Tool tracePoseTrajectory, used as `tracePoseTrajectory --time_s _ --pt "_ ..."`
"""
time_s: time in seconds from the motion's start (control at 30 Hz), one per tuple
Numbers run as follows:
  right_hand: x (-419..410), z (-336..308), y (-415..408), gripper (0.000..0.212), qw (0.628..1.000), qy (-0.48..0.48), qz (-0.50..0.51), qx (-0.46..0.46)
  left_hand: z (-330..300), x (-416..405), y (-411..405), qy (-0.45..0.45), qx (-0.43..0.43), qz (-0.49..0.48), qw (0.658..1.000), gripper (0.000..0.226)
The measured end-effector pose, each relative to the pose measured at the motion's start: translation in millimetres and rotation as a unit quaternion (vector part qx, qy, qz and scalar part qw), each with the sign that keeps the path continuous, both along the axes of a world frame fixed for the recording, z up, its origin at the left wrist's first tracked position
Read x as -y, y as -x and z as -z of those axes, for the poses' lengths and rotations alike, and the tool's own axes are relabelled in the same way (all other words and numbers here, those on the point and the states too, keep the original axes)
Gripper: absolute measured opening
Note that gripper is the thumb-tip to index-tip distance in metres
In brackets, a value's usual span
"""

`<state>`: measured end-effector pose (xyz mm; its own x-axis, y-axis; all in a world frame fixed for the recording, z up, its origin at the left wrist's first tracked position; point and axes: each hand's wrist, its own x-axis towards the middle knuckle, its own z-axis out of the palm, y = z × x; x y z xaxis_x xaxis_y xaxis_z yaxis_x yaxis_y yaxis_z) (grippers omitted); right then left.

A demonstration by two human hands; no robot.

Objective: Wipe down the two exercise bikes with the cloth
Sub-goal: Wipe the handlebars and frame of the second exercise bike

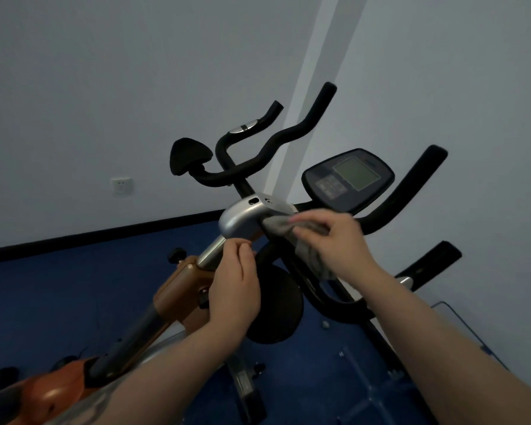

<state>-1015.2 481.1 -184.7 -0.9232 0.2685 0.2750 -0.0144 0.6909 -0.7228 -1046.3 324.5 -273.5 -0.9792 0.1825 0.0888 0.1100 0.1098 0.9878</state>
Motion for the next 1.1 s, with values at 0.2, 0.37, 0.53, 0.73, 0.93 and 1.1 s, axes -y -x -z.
tracePoseTrajectory --time_s 0.2,0.37,0.53,0.73,0.93,1.1 --pt "40 32 2 0.017 0.999 -0.002 0.025 0.032 6 6 -2 0.012 -0.043 0.024 0.999 0.028" --pt "46 25 -1 0.018 0.975 0.161 -0.017 0.153 7 8 -3 -0.014 -0.043 0.023 0.999 0.039" --pt "54 9 11 0.019 0.970 0.126 -0.013 0.208 10 6 0 -0.040 -0.024 0.025 0.999 0.035" --pt "60 37 -44 0.020 0.980 0.066 0.156 0.102 13 8 0 -0.053 -0.020 0.041 0.998 0.039" --pt "81 44 -31 0.025 0.950 0.039 0.296 0.090 14 6 3 -0.049 -0.022 0.042 0.998 0.046" --pt "89 51 -46 0.025 0.953 0.075 0.292 0.032 14 9 1 -0.042 -0.019 0.052 0.998 0.041"
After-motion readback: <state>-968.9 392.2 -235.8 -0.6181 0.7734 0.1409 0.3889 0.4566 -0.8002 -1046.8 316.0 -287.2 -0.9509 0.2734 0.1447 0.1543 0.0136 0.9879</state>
